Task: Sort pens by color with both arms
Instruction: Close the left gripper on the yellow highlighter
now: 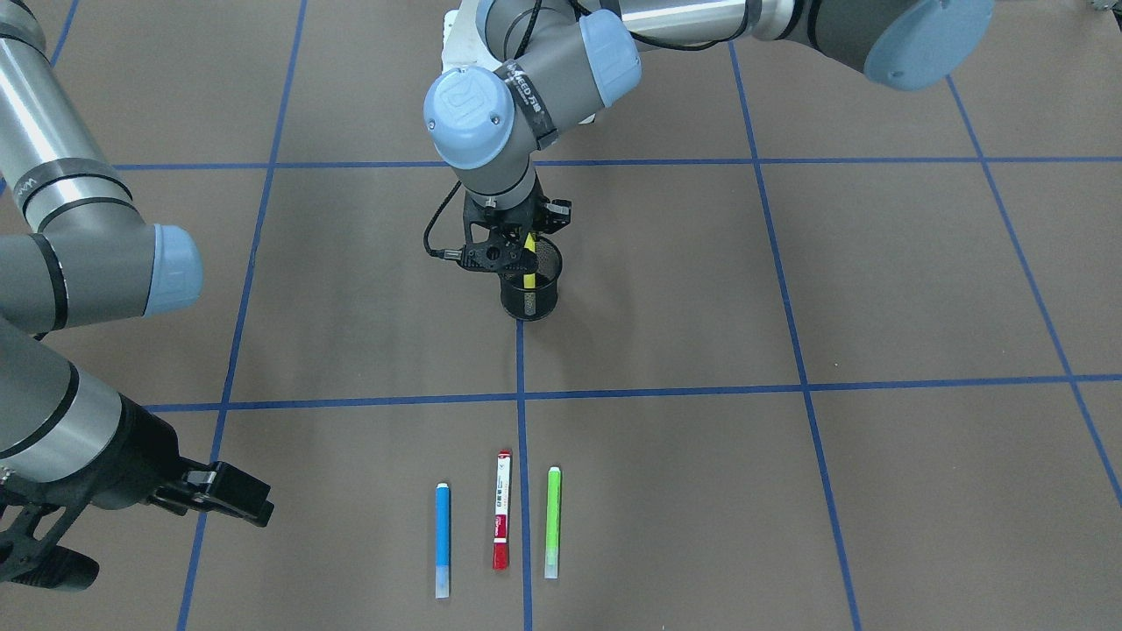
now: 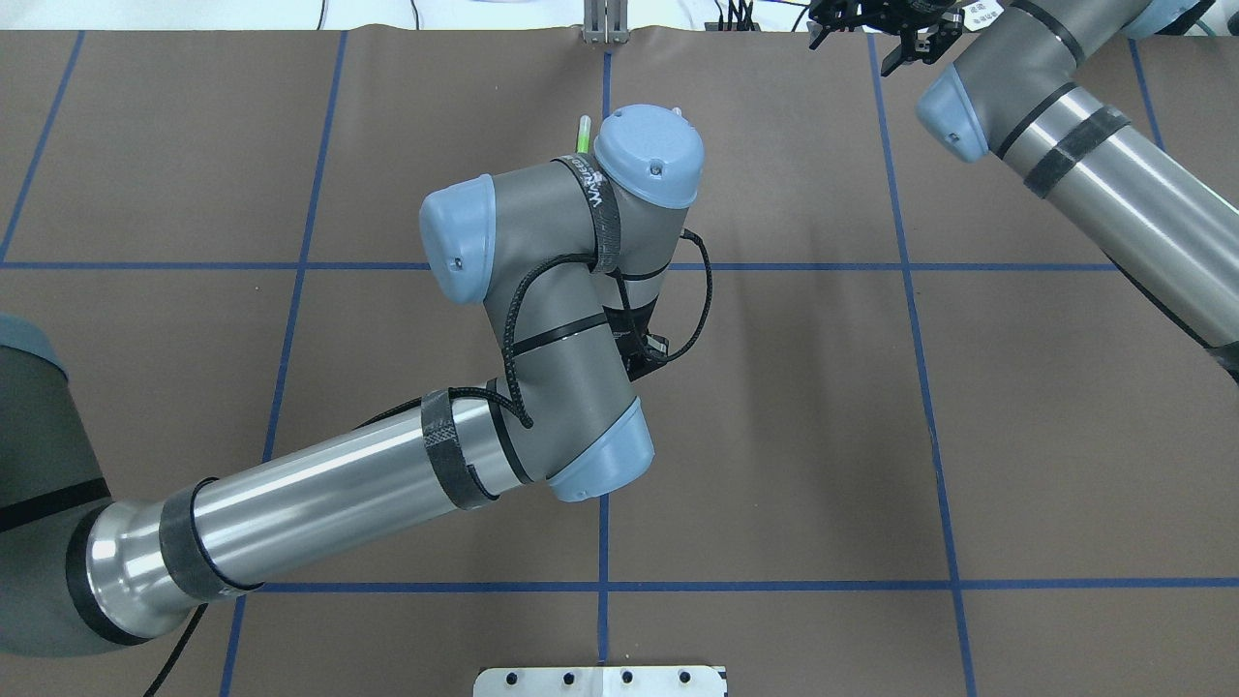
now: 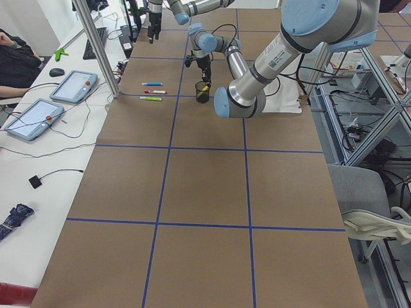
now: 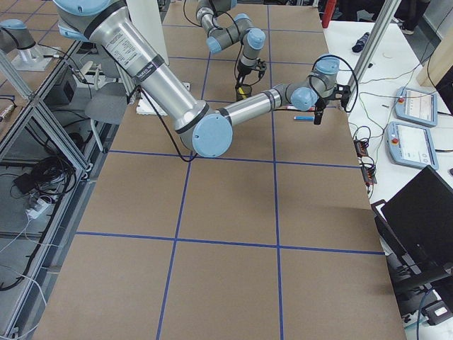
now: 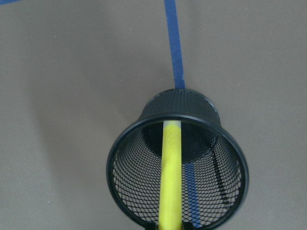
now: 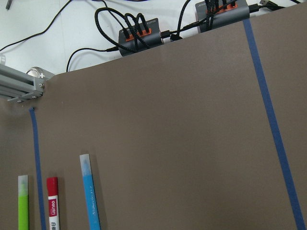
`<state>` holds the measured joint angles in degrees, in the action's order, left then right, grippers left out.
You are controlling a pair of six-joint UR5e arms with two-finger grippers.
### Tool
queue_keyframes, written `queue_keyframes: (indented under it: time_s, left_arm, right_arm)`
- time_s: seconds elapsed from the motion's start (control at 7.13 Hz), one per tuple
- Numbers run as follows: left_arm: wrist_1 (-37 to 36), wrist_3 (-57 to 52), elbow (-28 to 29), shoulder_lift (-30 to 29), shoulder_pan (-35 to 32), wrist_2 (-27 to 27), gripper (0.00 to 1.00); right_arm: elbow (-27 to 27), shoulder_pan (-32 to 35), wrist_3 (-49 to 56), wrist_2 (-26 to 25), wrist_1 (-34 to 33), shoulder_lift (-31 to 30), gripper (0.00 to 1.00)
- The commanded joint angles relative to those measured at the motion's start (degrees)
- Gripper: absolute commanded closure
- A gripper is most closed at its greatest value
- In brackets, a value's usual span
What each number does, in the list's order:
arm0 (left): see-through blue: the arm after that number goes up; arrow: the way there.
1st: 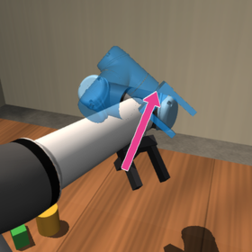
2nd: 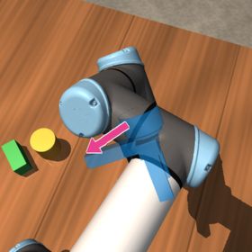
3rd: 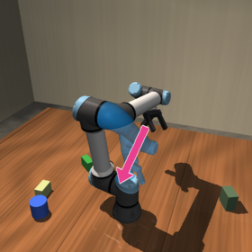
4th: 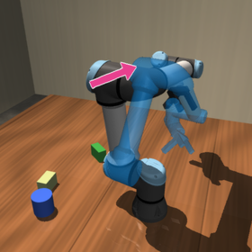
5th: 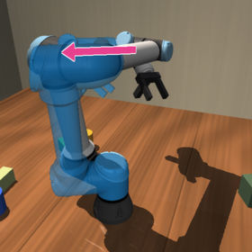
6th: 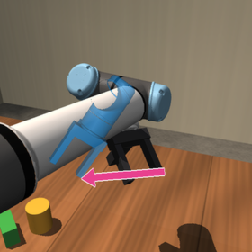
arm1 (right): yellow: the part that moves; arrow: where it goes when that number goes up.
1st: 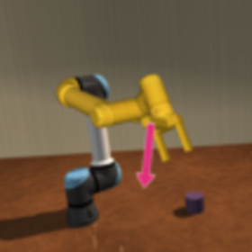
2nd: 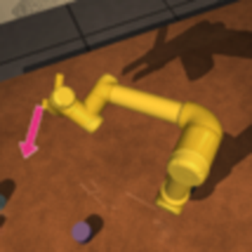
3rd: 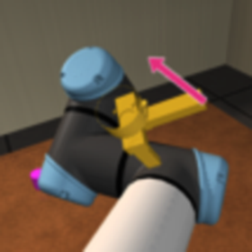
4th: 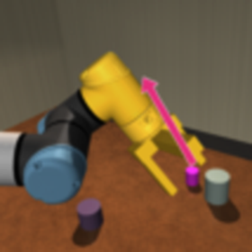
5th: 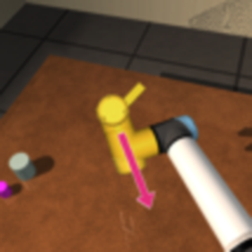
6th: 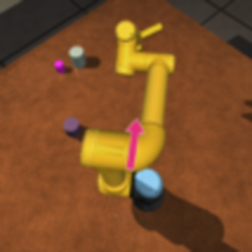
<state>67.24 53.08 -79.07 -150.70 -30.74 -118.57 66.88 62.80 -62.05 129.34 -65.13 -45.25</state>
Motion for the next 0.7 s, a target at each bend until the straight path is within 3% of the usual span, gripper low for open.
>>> queue_keyframes:
  time_s: [0.0, 0.28, 0.56]
  left_arm:
    - [-0.35, 0.01, -2.13, 0.15, -0.72, 0.36, 0.91]
    - [-2.53, 0.01, -6.07, 1.02, -1.43, 0.27, 0.99]
    - [-7.27, 0.01, -17.03, 4.96, -1.43, 0.18, 1.0]
  right_arm:
    - [0.0, 0.04, -0.09, 0.04, 0.0, 0.08, 0.0]
    - [0.44, 0.04, -0.26, 0.3, -0.26, 0.08, 0.0]
    - [1.14, 0.04, -0.79, 0.39, -0.44, 0.08, 0.0]
